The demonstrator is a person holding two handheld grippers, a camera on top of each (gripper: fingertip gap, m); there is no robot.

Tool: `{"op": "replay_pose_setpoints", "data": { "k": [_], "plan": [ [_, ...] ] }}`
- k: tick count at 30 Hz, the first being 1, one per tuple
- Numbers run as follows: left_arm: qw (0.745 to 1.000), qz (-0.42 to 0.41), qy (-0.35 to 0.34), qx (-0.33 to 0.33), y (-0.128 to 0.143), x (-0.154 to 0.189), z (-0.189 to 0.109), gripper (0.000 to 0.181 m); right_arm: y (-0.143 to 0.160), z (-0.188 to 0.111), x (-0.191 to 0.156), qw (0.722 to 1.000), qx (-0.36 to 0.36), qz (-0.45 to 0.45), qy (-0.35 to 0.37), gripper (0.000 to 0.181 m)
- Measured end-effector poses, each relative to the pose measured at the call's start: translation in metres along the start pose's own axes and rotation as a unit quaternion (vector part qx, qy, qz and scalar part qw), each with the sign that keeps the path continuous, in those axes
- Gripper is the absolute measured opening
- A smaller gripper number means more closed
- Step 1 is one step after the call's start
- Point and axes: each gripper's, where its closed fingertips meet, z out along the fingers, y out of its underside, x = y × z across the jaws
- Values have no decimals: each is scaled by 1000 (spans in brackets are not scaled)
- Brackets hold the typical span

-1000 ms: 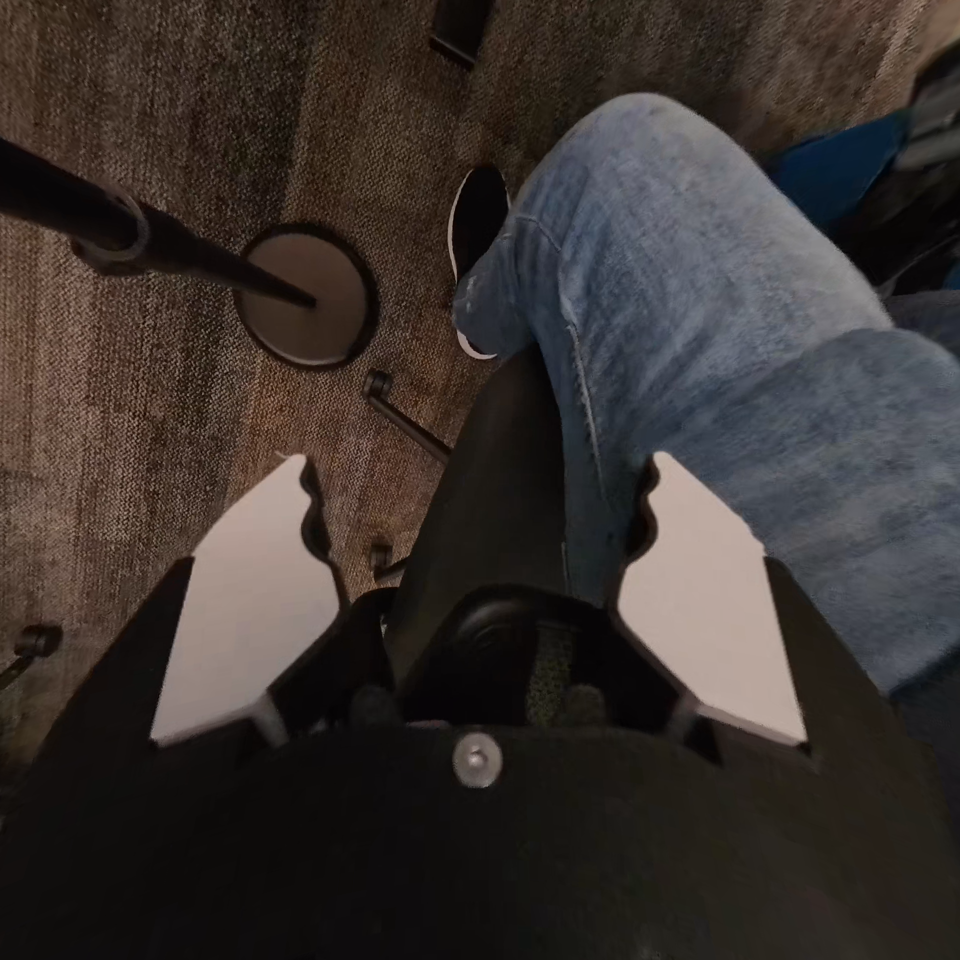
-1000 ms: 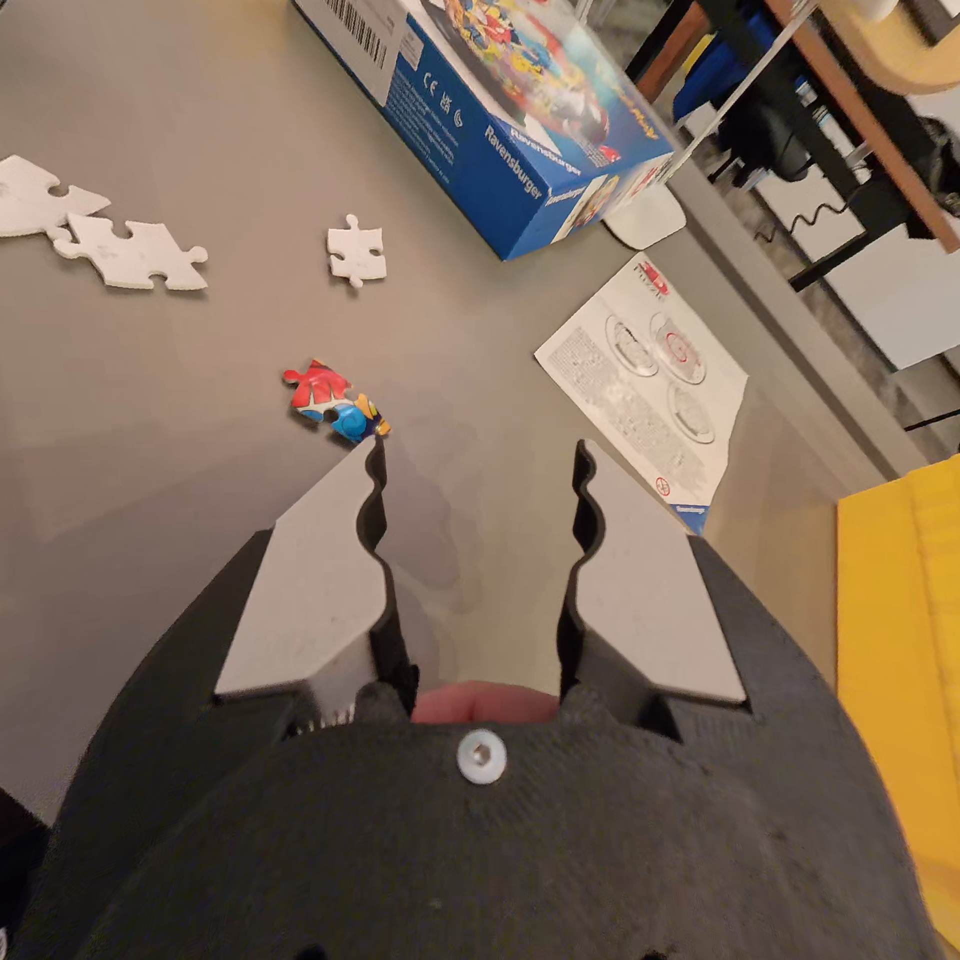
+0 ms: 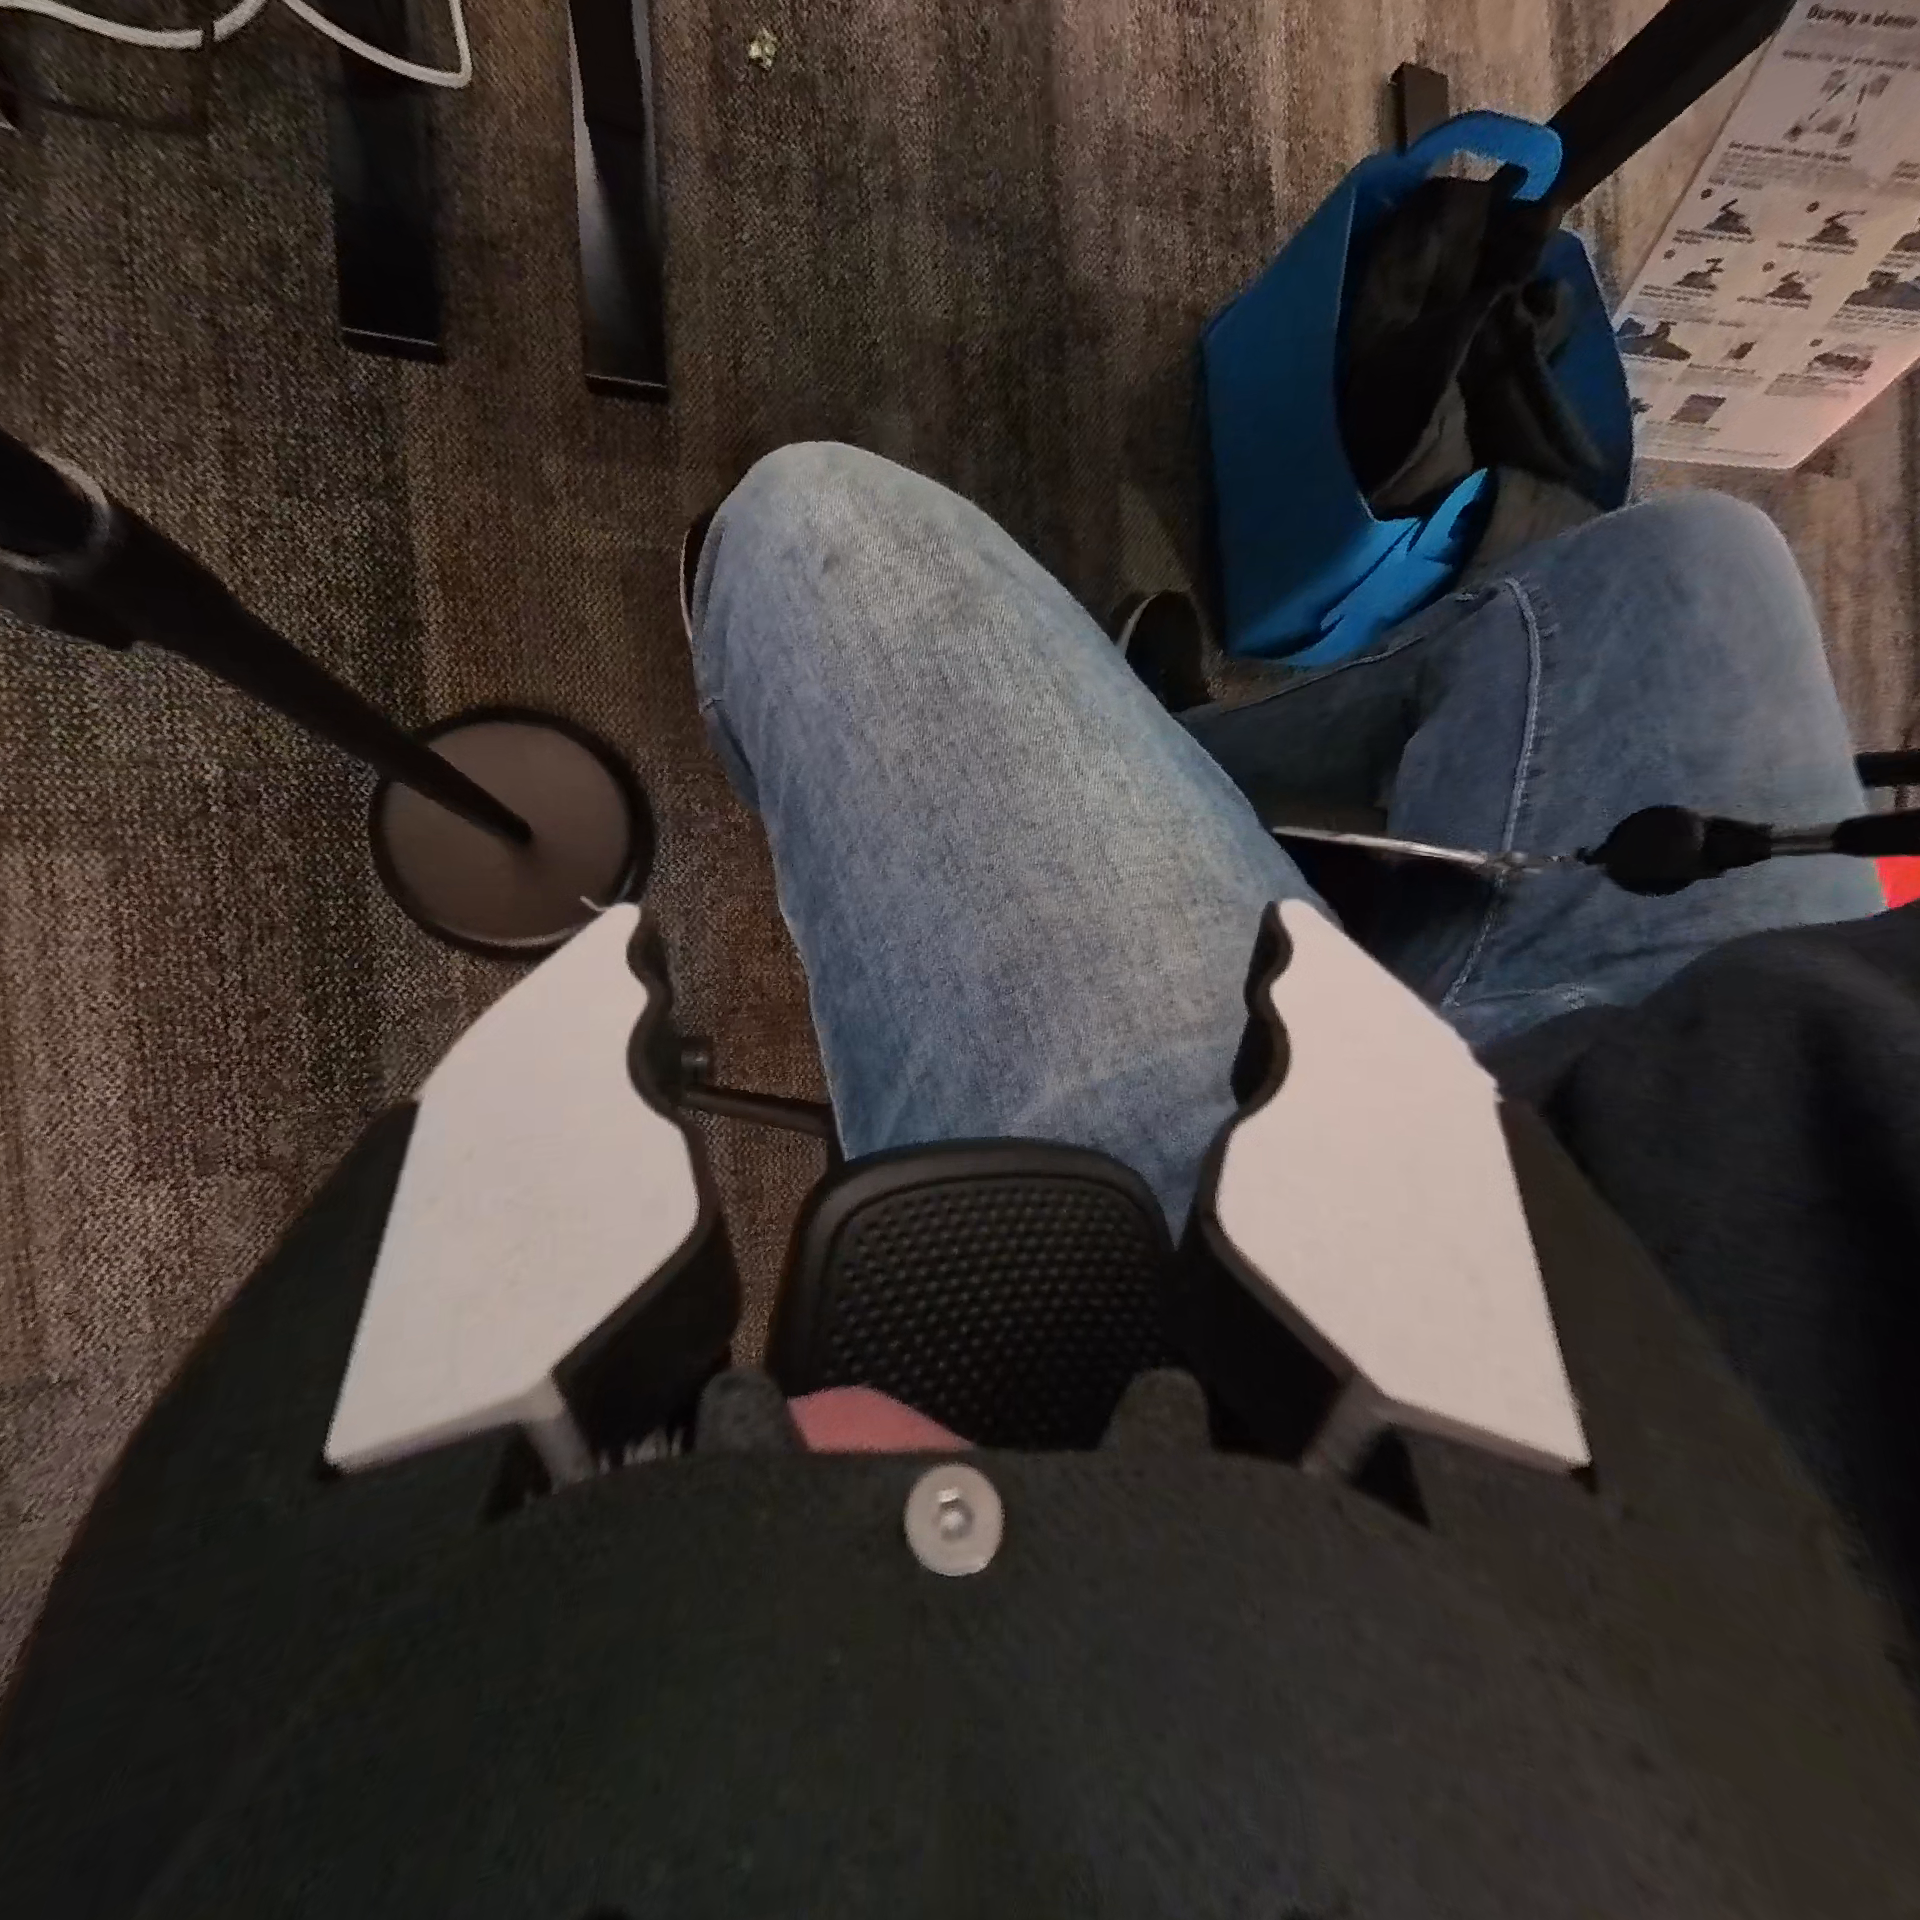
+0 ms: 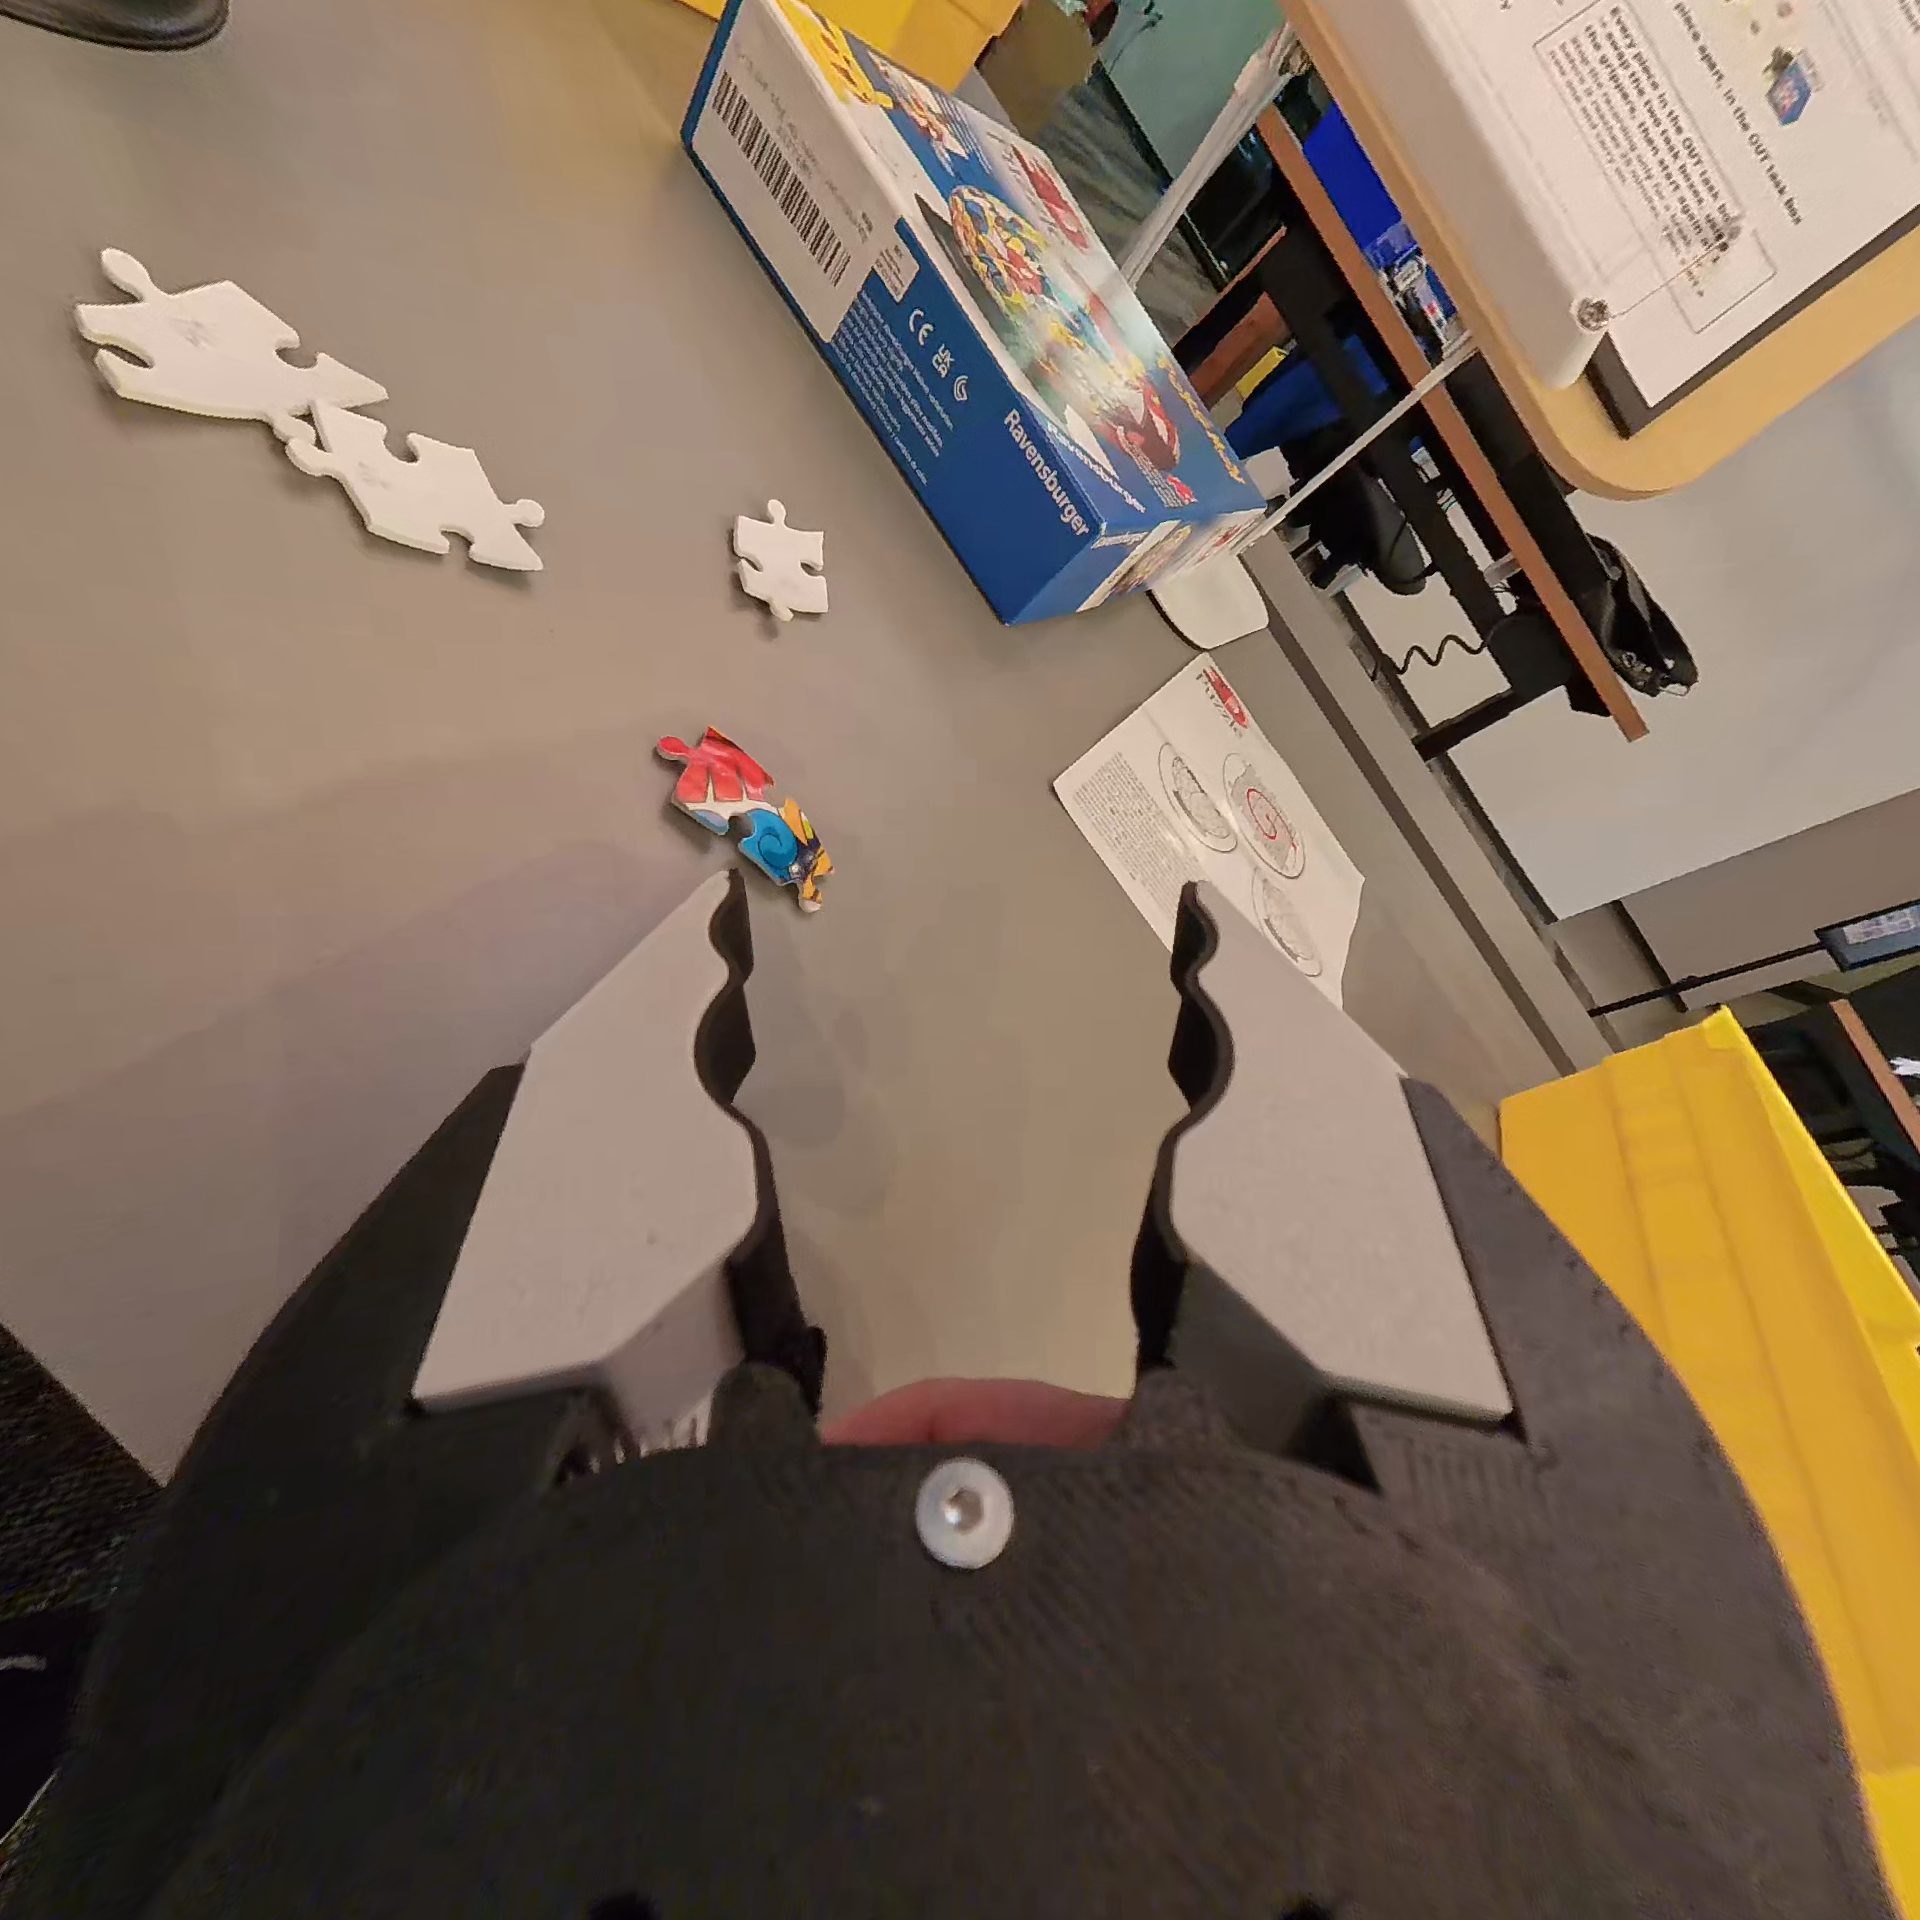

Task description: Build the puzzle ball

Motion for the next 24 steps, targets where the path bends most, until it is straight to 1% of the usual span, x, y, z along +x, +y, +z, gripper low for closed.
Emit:
{"op": "replay_pose_setpoints", "data": {
  "k": [3,4,6,7,9,11,13,14,16,18,20,22,23,24],
  "plan": [
    [1000,17,-5,4,-2,2,-1,106,0,-2,-2,1000,3,-2,2,83],
    [1000,26,-8,6,-3,2,-1,106,-3,-5,-3,1000,12,-6,5,85],
    [999,33,-10,3,-3,3,-1,107,-7,-14,-7,999,30,-17,10,83],
    [999,37,-14,5,-3,3,-2,107,-11,-24,-11,999,44,-21,14,81],
    [999,41,-22,6,-3,0,-3,107,-32,-52,-31,995,93,-45,5,73],
    [998,41,-35,15,-7,-5,-5,105,-58,-86,-74,986,134,-86,-38,64],
    [997,62,-46,16,-14,-8,-2,103,-83,-123,-140,967,183,-119,-132,59],
    [995,86,-51,27,-23,-7,1,103,-90,-135,-175,955,197,-133,-178,57],
    [989,135,-45,50,-48,5,17,102,-93,-143,-239,933,203,-138,-263,57],
    [983,169,-27,66,-73,19,44,100,-88,-131,-295,915,197,-132,-327,58],
    [977,196,-4,82,-97,30,78,100,-80,-105,-343,898,184,-121,-381,61],
    [972,214,-4,95,-118,28,111,102,-67,-64,-382,889,156,-108,-417,65],
    [972,213,0,102,-127,25,127,101,-58,-40,-400,887,133,-106,-430,70],
    [974,205,9,98,-132,22,143,102,-50,-15,-415,885,113,-98,-442,71]
  ]
}}
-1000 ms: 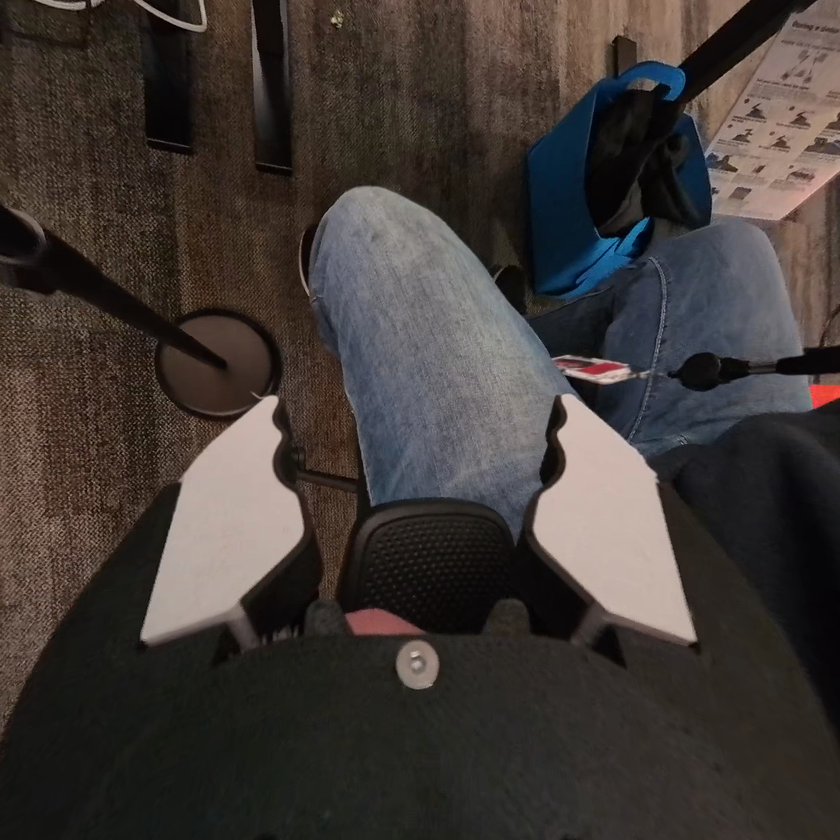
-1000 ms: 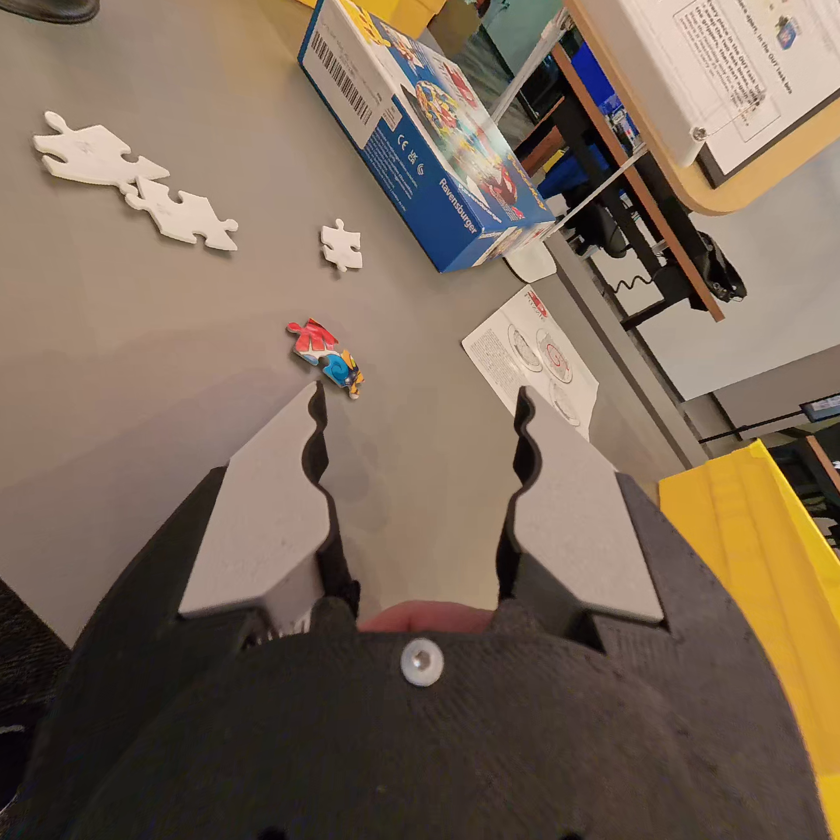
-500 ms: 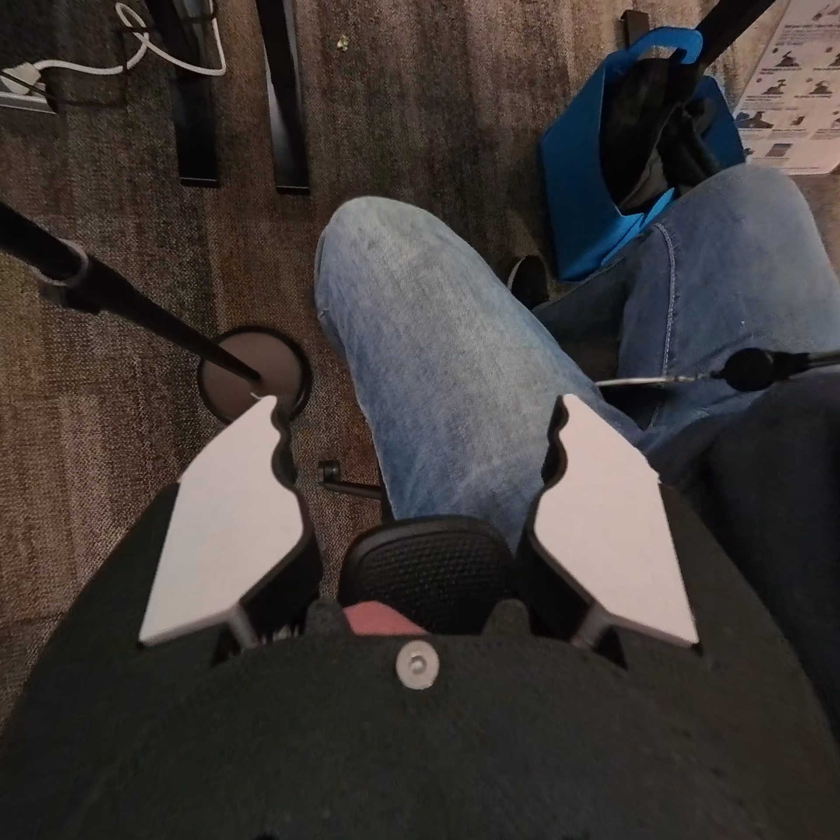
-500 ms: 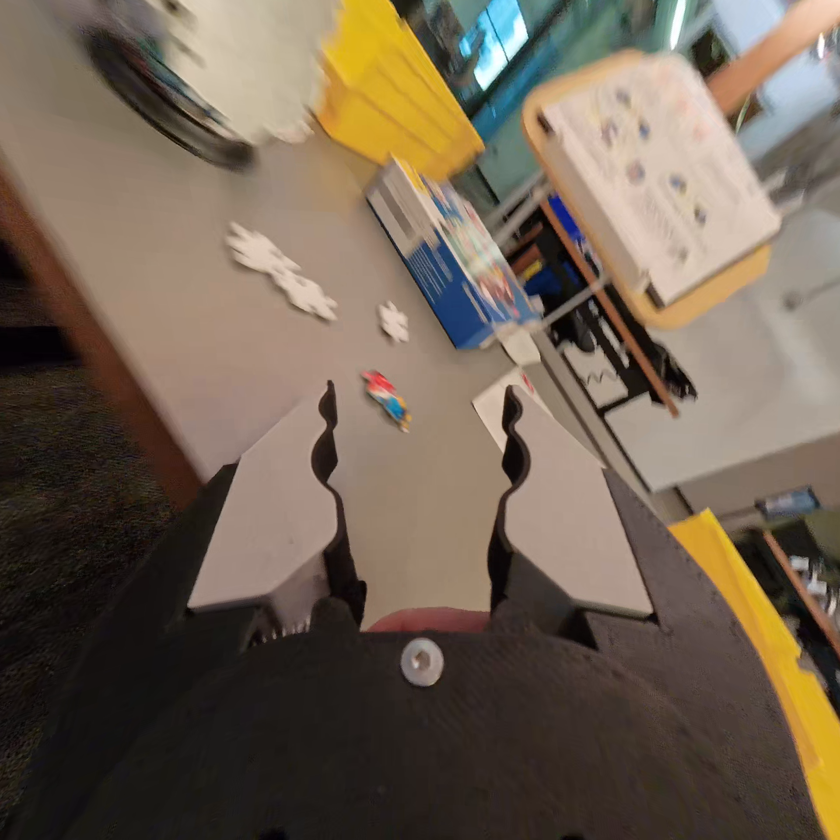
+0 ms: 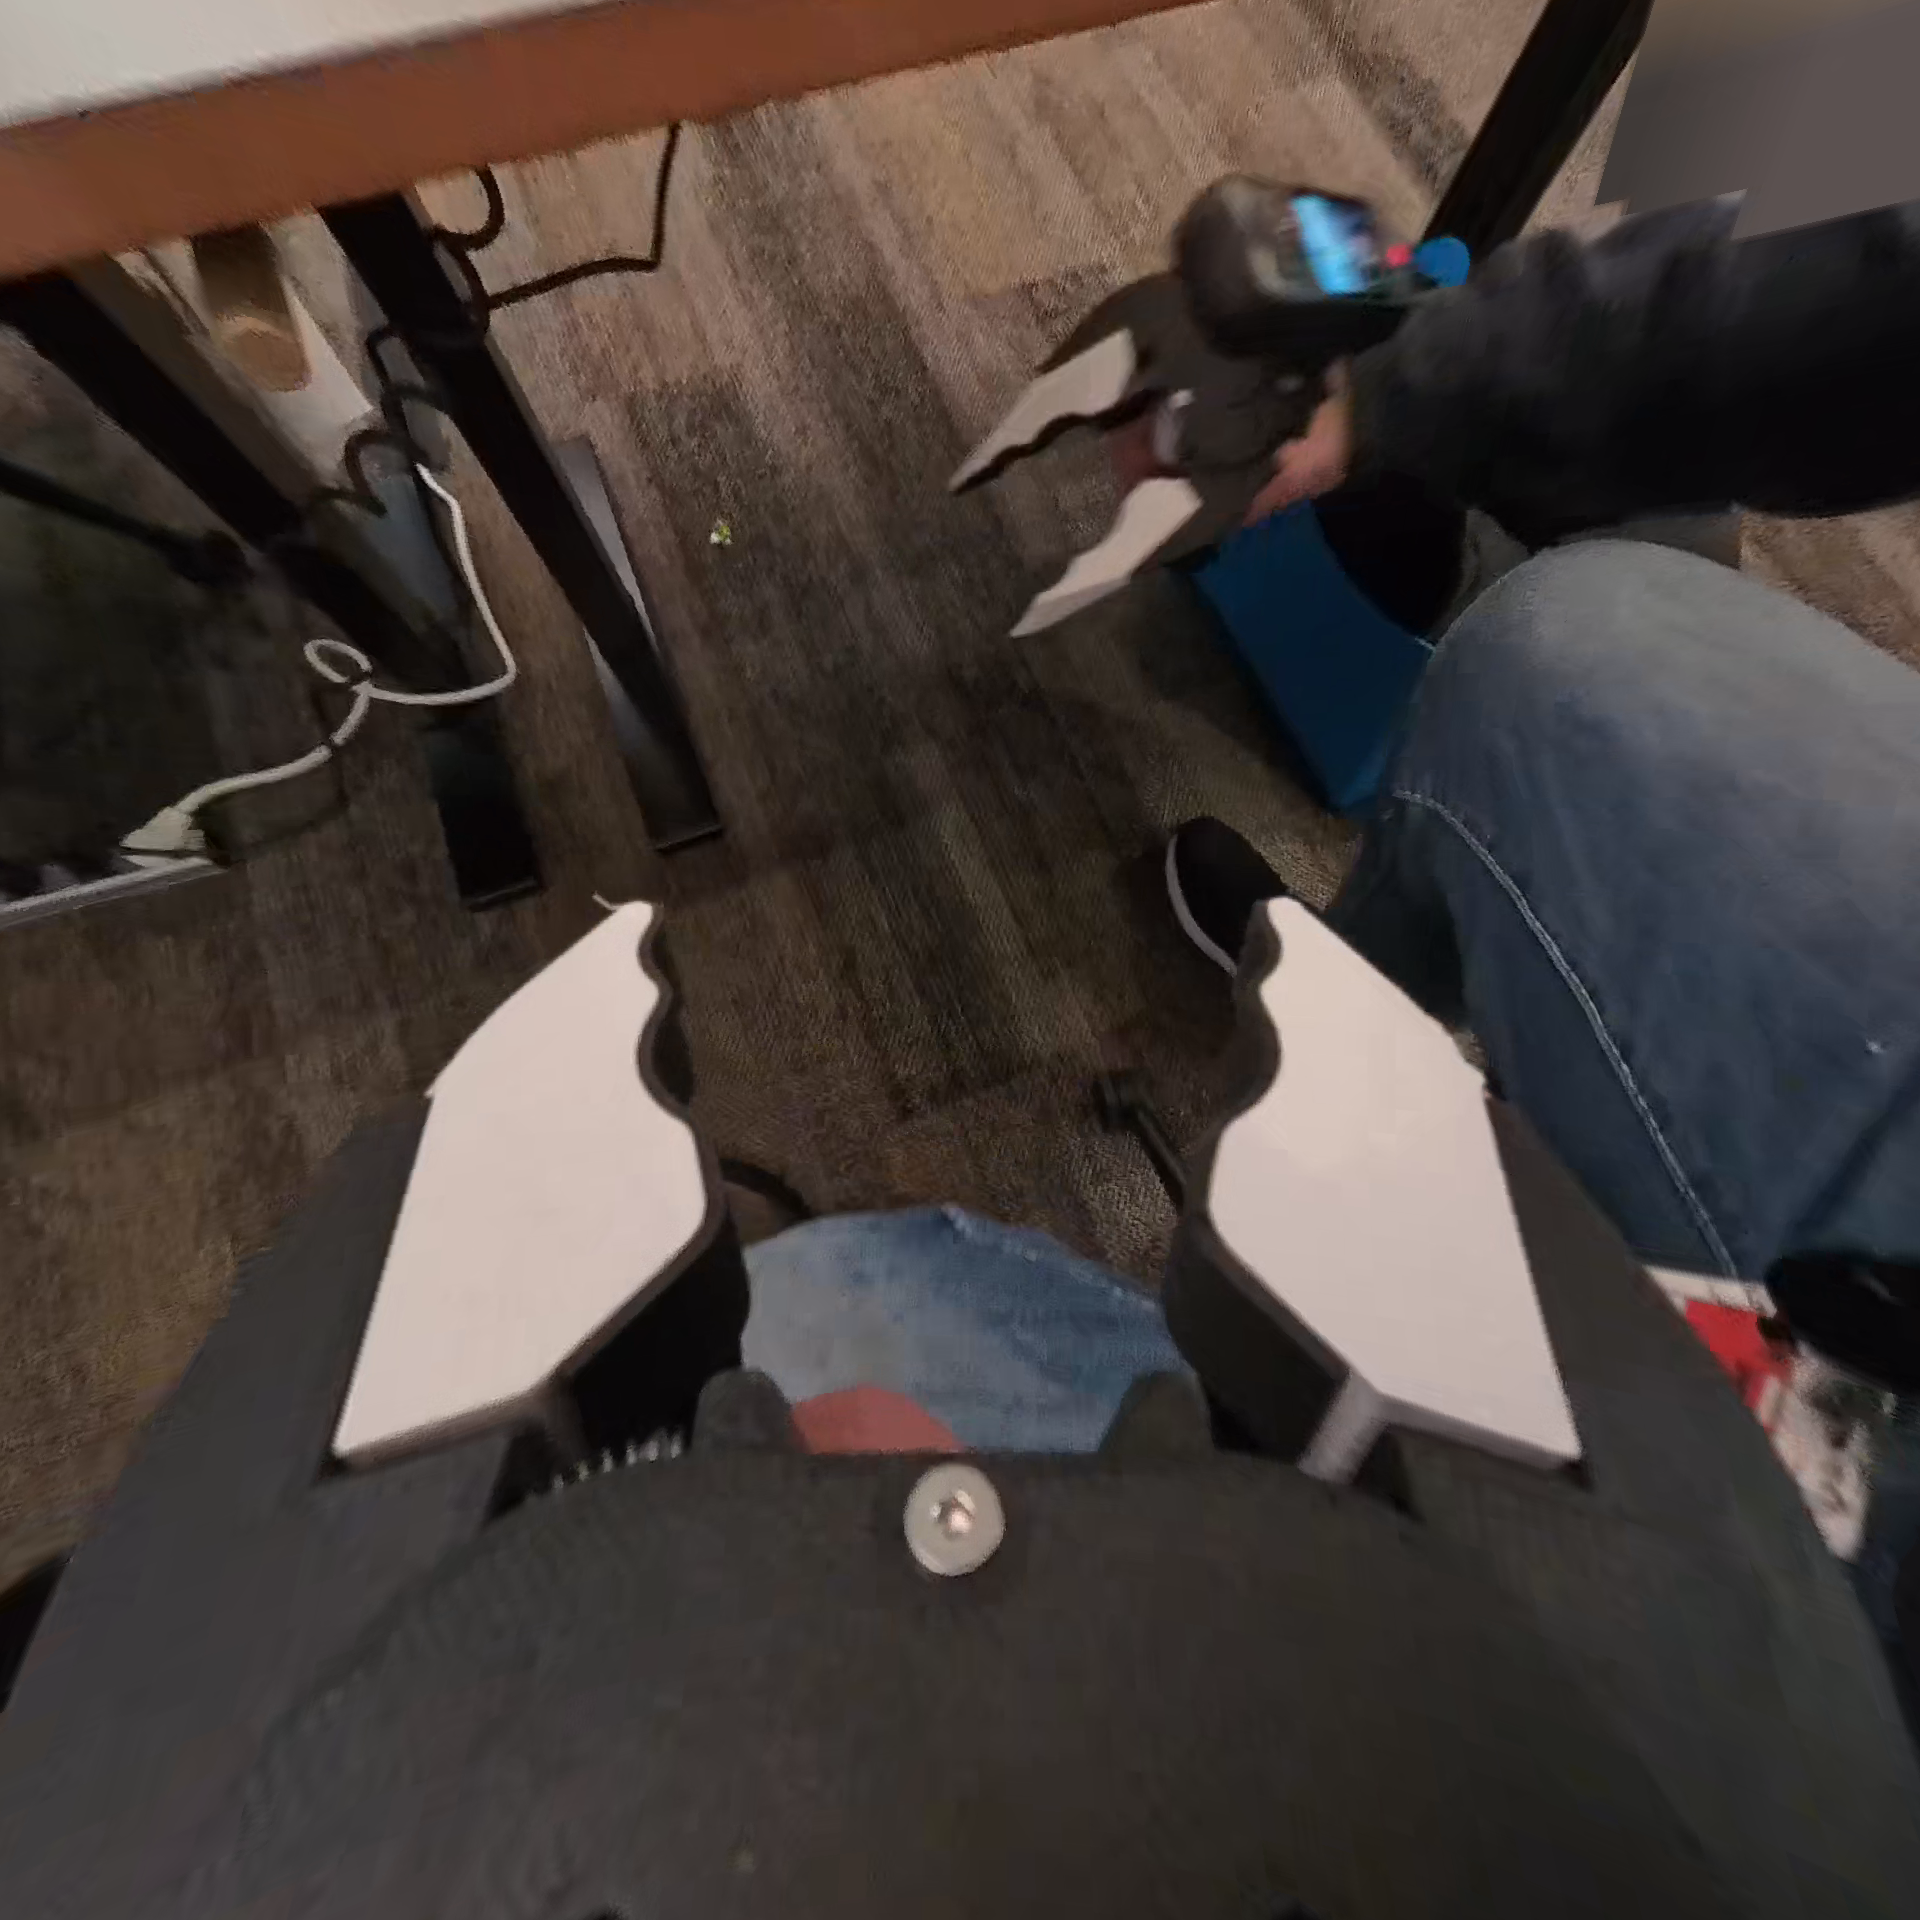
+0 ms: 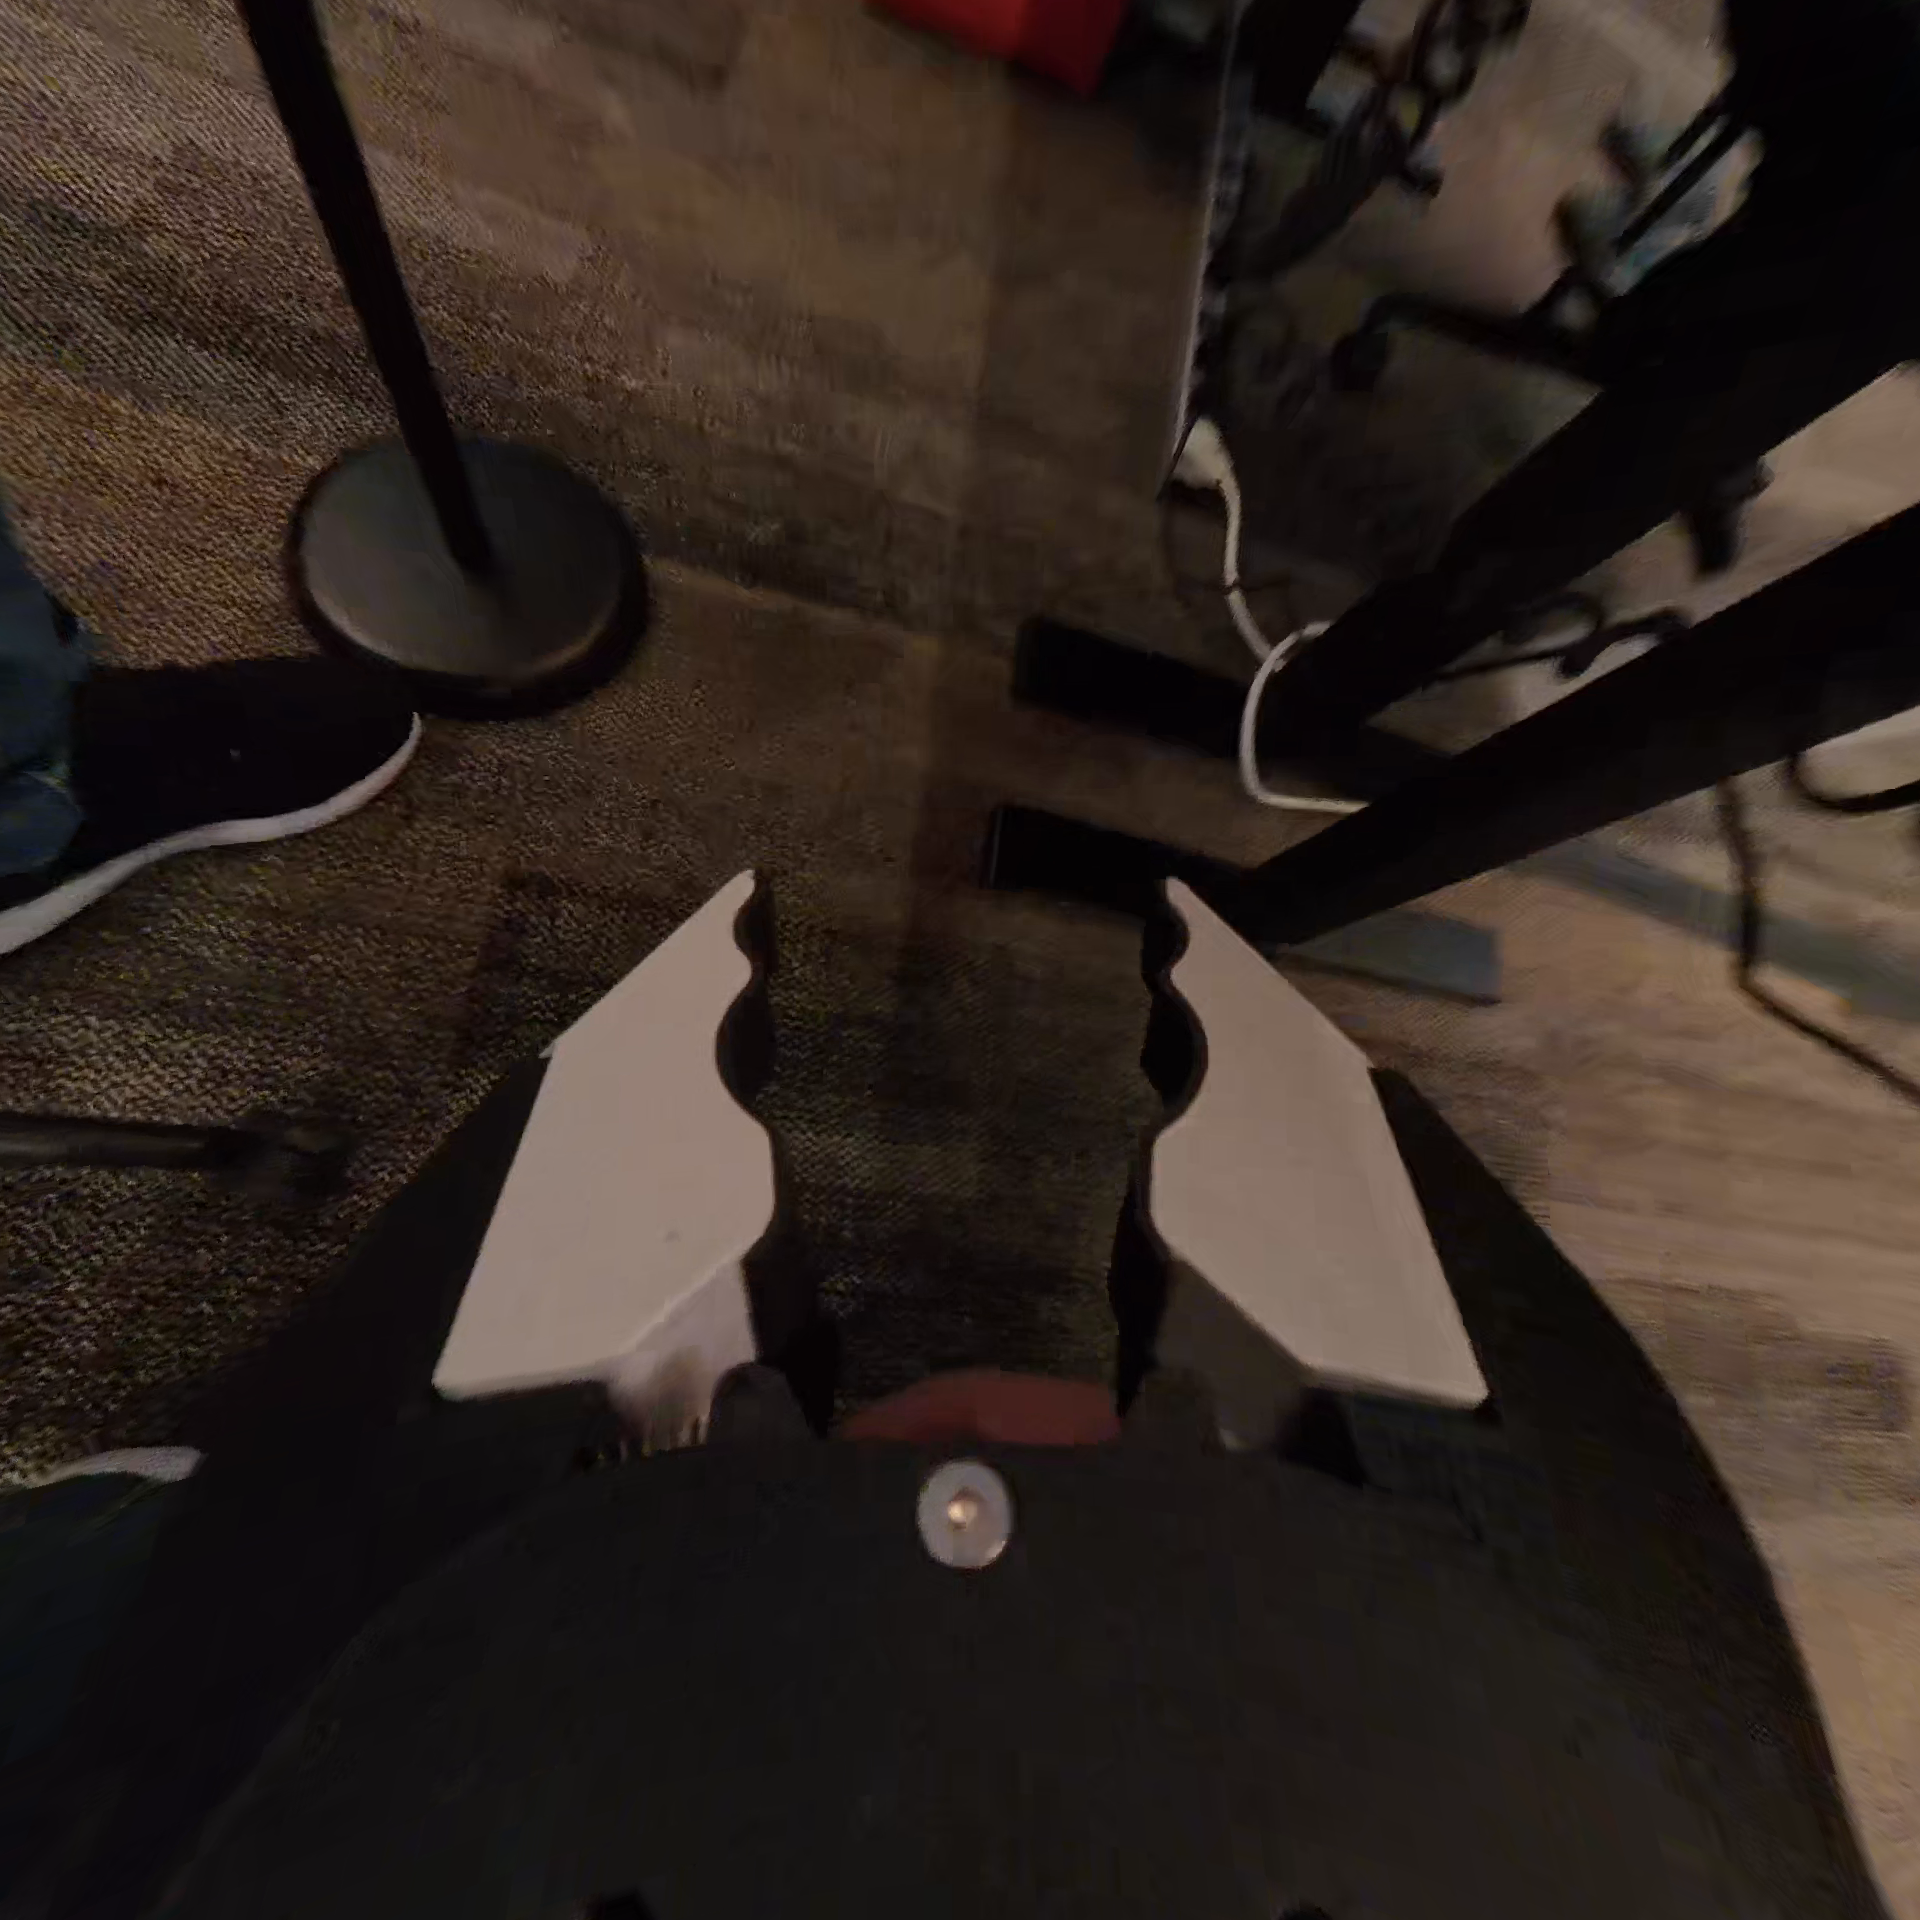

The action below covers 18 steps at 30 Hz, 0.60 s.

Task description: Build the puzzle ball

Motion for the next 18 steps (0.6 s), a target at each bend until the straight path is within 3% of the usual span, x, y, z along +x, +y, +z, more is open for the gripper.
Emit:
{"op": "replay_pose_setpoints", "data": {
  "k": [3,6,9,12,18],
  "plan": [
    [999,-12,20,-34,11,-9,32,102,43,75,20,998,-45,21,-36,73],
    [995,6,28,-95,42,-24,48,103,84,142,45,994,-78,49,-51,73],
    [991,-52,48,-114,67,-41,64,104,121,199,69,986,-110,111,-53,88],
    [987,-103,49,-115,78,-61,80,104,162,245,90,974,-144,168,-46,94],
    [977,-184,52,-95,95,-85,108,99,241,315,124,934,-211,287,-17,77]
  ]
}}
